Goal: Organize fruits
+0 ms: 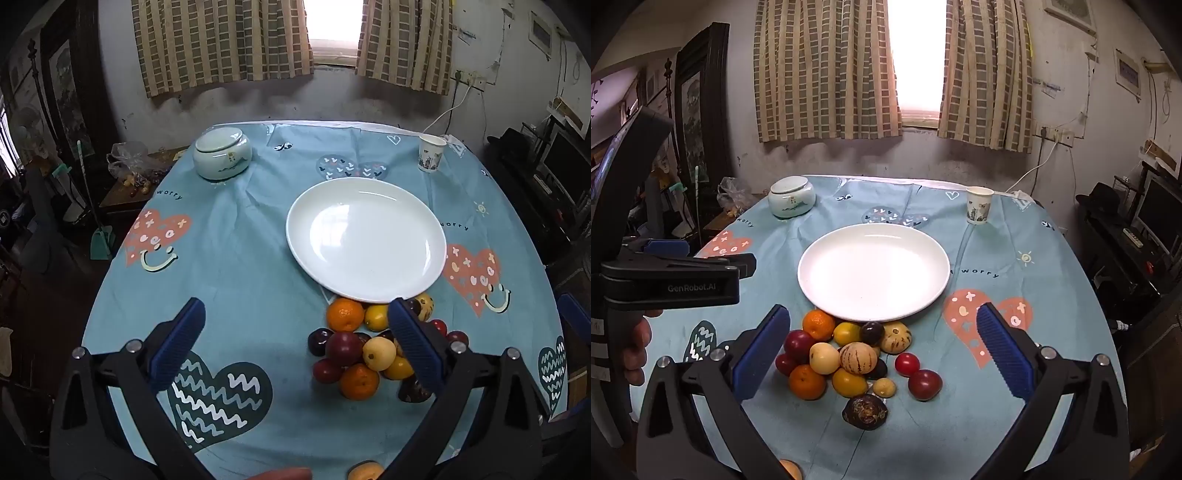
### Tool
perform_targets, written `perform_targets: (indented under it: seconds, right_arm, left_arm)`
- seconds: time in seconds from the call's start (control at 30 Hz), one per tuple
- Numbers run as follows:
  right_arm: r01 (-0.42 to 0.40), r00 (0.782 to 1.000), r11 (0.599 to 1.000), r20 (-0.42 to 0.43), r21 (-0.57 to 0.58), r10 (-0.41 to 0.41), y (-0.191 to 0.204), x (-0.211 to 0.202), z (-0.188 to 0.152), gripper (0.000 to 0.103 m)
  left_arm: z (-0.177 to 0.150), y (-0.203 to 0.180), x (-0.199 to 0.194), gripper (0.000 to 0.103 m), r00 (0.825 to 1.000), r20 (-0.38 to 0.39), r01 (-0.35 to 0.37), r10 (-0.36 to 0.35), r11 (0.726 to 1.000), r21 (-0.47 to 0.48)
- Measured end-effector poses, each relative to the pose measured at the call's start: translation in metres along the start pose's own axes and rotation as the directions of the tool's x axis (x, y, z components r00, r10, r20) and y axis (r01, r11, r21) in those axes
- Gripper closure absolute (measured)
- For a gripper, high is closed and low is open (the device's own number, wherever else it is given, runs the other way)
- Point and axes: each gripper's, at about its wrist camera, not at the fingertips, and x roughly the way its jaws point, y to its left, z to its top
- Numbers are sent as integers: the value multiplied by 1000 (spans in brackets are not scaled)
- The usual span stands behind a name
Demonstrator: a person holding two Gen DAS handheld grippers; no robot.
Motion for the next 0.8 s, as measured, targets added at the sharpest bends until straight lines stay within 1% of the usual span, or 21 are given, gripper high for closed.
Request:
perform_targets:
  seconds: [0.1,0.17,0.3,0.37,0.43,0.63,0.73,0.8]
  right_arm:
    - [-5,1000,1000,1,-7,5,-2,-3,6,1]
    - [-6,1000,1000,4,-22,6,7,4,-7,1]
    - [-16,1000,1000,-9,-26,15,7,11,-10,1]
    - [-22,1000,999,-16,-22,22,5,16,-11,1]
    - [-30,999,999,-20,-21,30,4,11,-4,1]
    - [-61,997,998,-39,-6,61,5,15,-10,1]
    - [-66,997,998,-39,-10,66,6,14,-13,1]
    - [-76,996,997,-46,-9,75,5,13,-9,1]
  left_arm:
    - [0,-2,0,2,1000,-19,12,-12,1000,0]
    - [0,-4,1,2,999,-30,32,-32,999,6]
    - [0,-5,2,2,998,-38,41,-40,999,4]
    - [-3,-5,5,2,999,-29,36,-36,999,13]
    - [-2,-6,4,2,999,-20,25,-25,1000,16]
    - [-6,-9,5,2,999,-23,32,-32,999,14]
    - [-7,-5,1,2,1000,12,16,-16,1000,1]
    - [-8,-6,-2,2,999,33,1,-2,1000,16]
